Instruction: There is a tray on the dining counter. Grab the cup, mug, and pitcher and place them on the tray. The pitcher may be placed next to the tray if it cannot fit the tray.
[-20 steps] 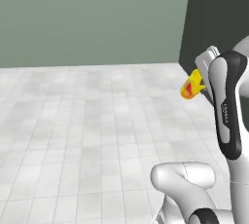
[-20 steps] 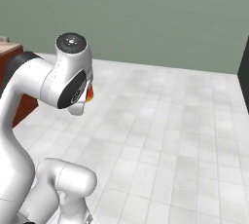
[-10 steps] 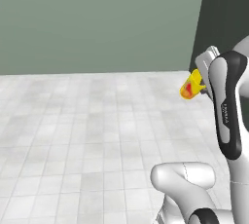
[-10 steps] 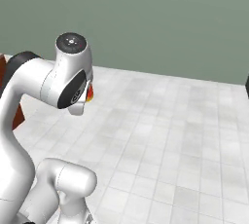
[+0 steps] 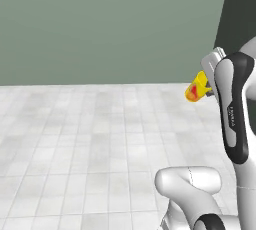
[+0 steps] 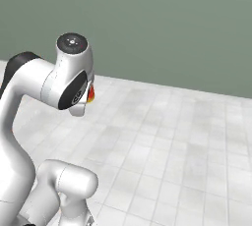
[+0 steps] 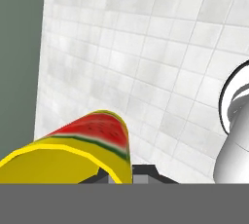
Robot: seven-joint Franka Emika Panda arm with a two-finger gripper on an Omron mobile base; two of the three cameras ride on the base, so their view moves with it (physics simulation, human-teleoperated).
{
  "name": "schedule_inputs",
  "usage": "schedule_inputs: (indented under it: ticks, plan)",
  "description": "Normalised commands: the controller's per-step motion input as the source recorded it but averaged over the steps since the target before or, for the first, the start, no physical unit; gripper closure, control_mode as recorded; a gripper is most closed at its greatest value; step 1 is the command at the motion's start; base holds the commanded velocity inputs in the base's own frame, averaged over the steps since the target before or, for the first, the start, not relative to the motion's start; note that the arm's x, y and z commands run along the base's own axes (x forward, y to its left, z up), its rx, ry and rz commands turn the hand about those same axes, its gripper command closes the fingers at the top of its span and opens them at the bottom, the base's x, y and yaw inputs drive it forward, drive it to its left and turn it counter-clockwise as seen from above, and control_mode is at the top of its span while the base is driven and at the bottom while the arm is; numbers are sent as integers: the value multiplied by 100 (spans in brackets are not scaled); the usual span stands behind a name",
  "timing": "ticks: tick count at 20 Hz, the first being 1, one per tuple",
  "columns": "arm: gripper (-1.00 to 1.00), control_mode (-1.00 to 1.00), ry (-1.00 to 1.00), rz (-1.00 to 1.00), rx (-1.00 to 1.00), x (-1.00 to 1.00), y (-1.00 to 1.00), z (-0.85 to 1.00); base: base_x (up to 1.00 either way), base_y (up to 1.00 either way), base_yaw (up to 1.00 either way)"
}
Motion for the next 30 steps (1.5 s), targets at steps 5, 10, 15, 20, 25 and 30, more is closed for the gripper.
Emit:
schedule_inputs:
  ticks: [5, 10, 15, 20, 25, 30]
  plan:
    - [100, 100, 0, 0, 0, 0, 0, 0, 100, -17, 7]
    - [100, 100, 0, 0, 0, 0, 0, 0, 100, -19, 7]
    - [100, 100, 0, 0, 0, 0, 0, 0, 100, -17, 8]
    - [100, 100, 0, 0, 0, 0, 0, 0, 100, -25, 14]
    - [100, 100, 0, 0, 0, 0, 0, 0, 100, -20, 38]
    - [100, 100, 0, 0, 0, 0, 0, 0, 100, -32, 61]
